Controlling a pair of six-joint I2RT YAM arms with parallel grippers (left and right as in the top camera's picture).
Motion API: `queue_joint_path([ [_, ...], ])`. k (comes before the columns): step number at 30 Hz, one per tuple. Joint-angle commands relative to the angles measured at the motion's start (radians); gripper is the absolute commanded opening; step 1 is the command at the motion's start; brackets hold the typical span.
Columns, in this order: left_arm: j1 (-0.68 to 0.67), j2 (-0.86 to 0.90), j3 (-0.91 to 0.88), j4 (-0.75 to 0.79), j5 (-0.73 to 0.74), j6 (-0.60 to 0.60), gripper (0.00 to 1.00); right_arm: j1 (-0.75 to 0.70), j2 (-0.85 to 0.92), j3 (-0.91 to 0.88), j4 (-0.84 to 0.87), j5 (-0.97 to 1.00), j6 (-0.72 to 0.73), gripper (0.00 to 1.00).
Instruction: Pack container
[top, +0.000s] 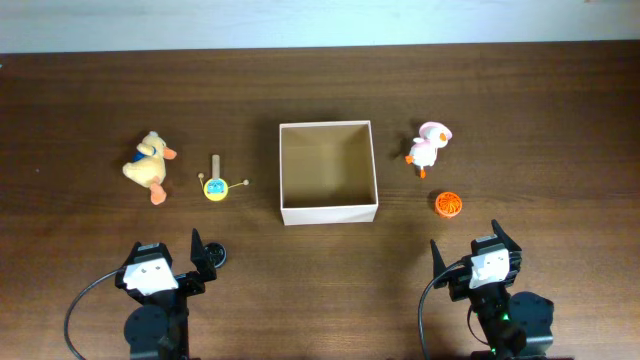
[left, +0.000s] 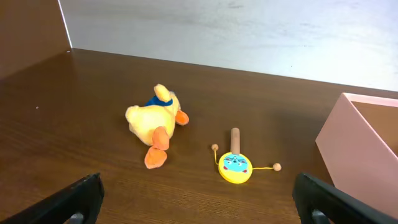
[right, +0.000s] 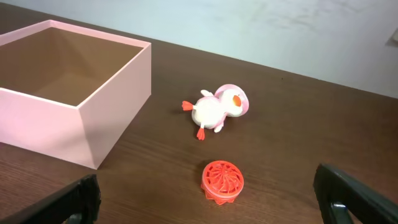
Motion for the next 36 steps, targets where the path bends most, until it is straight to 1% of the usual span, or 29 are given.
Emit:
queue_joint_path([
  [1, -0.004, -0.01, -0.007, 0.003, 0.01, 0.009, 0.99, 0.005, -0.011, -0.009, 0.004, 0.002, 0.003, 0.99],
  [36, -0.004, -0.01, -0.007, 0.003, 0.01, 0.009, 0.99, 0.005, -0.011, -0.009, 0.011, -0.001, 0.004, 0.99],
])
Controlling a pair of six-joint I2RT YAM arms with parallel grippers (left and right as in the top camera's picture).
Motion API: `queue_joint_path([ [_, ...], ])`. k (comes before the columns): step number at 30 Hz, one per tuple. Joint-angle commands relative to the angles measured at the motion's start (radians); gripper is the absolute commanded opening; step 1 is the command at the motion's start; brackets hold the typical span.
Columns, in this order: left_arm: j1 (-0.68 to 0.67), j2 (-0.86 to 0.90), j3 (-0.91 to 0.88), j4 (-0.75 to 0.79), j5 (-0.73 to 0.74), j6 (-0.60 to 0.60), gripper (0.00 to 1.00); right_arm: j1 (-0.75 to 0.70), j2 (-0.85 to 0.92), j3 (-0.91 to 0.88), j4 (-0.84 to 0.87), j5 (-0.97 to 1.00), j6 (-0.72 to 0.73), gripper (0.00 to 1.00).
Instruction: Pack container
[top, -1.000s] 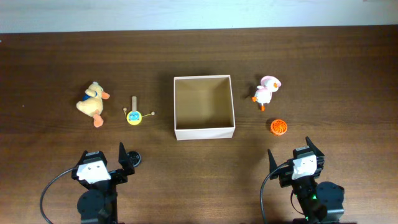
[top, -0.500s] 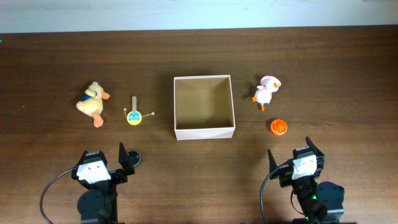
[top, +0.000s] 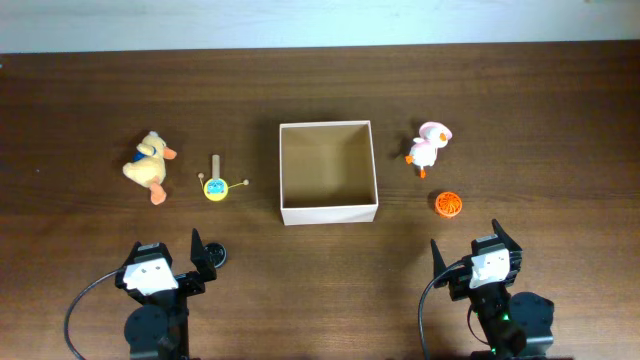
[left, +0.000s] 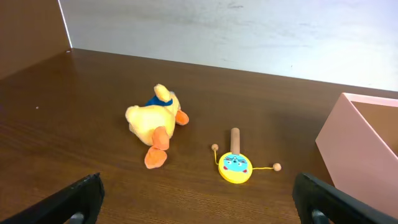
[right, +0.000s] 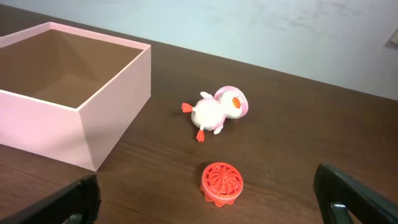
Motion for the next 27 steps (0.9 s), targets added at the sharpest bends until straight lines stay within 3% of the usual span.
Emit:
queue_joint_path([
  [1, -0.004, -0.01, -0.007, 0.003, 0.01, 0.009, 0.99, 0.005, -0.011, -0.009, 0.003, -0.018, 0.005, 0.99],
  [10, -0.004, -0.01, -0.007, 0.003, 0.01, 0.009, 0.99, 0.005, -0.011, 0.006, 0.135, -0.234, 0.025, 0.99],
  [14, -0.004, -0.01, -0.007, 0.003, 0.01, 0.009, 0.99, 0.005, 0.014, 0.105, 0.05, -0.233, 0.072, 0.99],
  [20, -0.004, -0.01, -0.007, 0.003, 0.01, 0.009, 0.99, 0.005, 0.195, 0.454, -0.194, -0.233, 0.068, 0.99],
  [27, -0.004, -0.01, -0.007, 0.003, 0.01, 0.009, 0.99, 0.005, 0.663, 1.048, -0.666, -0.233, 0.035, 0.99],
])
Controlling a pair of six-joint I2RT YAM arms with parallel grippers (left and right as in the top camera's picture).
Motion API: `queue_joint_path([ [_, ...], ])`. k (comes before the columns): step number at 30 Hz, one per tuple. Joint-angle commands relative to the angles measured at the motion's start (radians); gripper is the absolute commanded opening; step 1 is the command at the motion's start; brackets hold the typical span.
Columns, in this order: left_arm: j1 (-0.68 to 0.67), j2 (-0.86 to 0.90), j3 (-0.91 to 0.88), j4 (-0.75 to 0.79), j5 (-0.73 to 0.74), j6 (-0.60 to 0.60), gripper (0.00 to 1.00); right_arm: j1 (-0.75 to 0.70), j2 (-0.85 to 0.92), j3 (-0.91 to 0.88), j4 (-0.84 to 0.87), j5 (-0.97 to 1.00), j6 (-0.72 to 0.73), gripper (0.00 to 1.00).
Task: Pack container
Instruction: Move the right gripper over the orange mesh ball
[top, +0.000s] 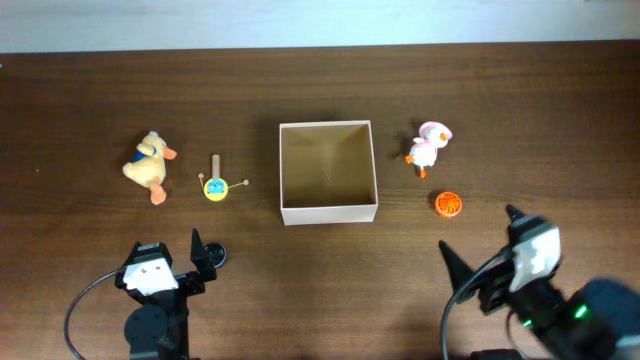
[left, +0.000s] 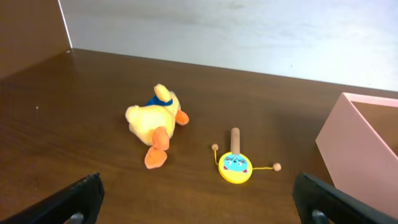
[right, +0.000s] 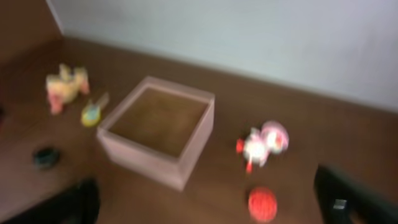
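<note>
An open pink box (top: 329, 213) stands mid-table, nothing in it. Left of it lie a yellow plush duck (top: 148, 164) and a yellow rattle drum (top: 215, 187) with a wooden handle; both also show in the left wrist view, the duck (left: 155, 121) and the drum (left: 235, 167). To the right of the box lie a pink-and-white duck (top: 428, 146) and an orange ball (top: 448, 203). My left gripper (top: 165, 256) is open, low at the front left. My right gripper (top: 483, 246) is open, raised at the front right, and its view is blurred by motion.
A small black round thing (top: 216, 256) lies beside my left gripper. The dark wooden table (top: 520, 100) ends at a pale wall at the back. In the blurred right wrist view, the box (right: 158, 124) and the orange ball (right: 262, 204) lie ahead.
My right arm has shifted right and lifted, so its camera now sees the box and all the toys from higher up, blurred. The left arm and every object are where they were.
At both earlier moments the two arms sat low at the table's front edge, both grippers open, with the toys on either side of the box. Only the right arm has changed place since; nothing has been picked up.
</note>
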Motion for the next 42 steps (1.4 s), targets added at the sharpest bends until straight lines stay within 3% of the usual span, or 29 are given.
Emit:
queue_joint_path([
  [1, -0.004, -0.01, -0.006, 0.003, 0.01, 0.009, 0.99, 0.005, 0.219, 0.212, -0.158, -0.011, -0.028, 0.99],
  [6, -0.004, -0.01, -0.006, 0.003, 0.01, 0.009, 0.99, 0.005, 0.498, 0.379, -0.316, -0.012, -0.023, 0.99],
  [17, -0.004, -0.01, -0.006, 0.003, 0.01, 0.009, 0.99, 0.005, 0.976, 0.38, -0.099, -0.029, 0.068, 0.99],
  [23, -0.004, -0.01, -0.006, 0.003, 0.01, 0.009, 0.99, 0.005, 1.168, 0.38, -0.14, 0.299, 0.229, 0.99],
  [35, -0.004, -0.01, -0.006, 0.003, 0.01, 0.009, 0.99, 0.004, 1.248, 0.38, -0.13, 0.5, 0.243, 0.99],
  [42, -0.004, -0.01, -0.006, 0.003, 0.01, 0.009, 0.99, 0.005, 1.248, 0.369, -0.136, 0.424, 0.243, 0.99],
])
